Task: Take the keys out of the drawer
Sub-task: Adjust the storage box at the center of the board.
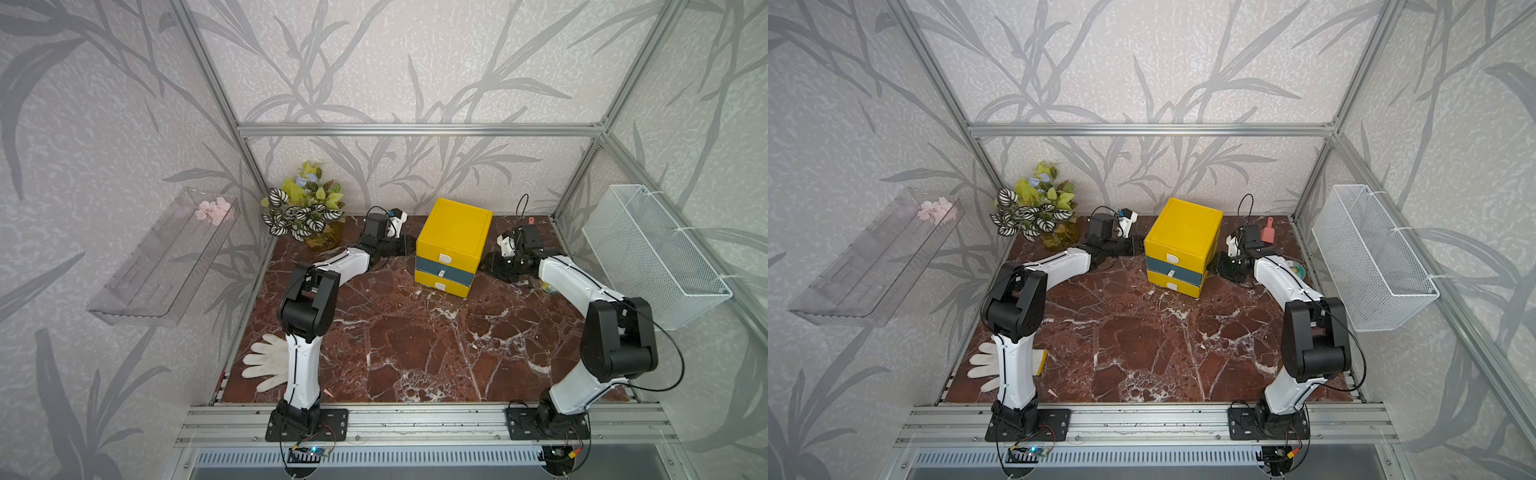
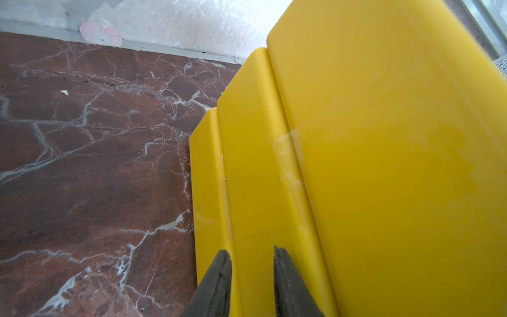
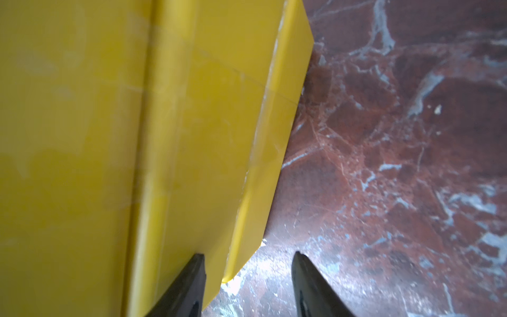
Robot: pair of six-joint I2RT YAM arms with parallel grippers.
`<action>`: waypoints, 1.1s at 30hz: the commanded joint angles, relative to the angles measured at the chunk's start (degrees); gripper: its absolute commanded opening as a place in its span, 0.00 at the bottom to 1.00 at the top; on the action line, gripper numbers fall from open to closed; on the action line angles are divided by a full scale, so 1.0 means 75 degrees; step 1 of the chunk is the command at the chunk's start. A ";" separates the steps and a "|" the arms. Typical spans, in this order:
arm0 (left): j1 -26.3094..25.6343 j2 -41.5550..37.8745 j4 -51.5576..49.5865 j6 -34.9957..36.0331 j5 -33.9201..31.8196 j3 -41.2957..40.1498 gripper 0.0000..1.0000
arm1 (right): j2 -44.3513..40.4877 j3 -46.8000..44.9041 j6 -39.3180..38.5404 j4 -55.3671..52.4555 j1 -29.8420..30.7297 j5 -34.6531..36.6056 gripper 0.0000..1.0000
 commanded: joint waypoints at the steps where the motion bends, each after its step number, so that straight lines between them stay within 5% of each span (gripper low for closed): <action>1: -0.0748 -0.0577 0.0411 0.0252 0.0695 -0.0539 0.31 | -0.0314 -0.0144 -0.0022 0.0374 0.0241 -0.0651 0.55; 8: -0.0838 -0.1072 0.0850 0.0193 0.0443 -0.1435 0.31 | -0.0653 -0.0271 -0.0283 -0.0014 0.0227 -0.0194 0.55; 22: -0.0861 -0.3691 0.0991 0.1601 -0.2345 -0.3112 0.31 | -0.2013 -0.0008 -0.0345 -0.0850 -0.0371 0.1458 0.62; 33: -0.2899 -0.5115 0.0908 0.2858 -0.5096 -0.3804 0.41 | -0.2296 0.0911 0.0358 -0.0709 -0.0360 0.1608 0.67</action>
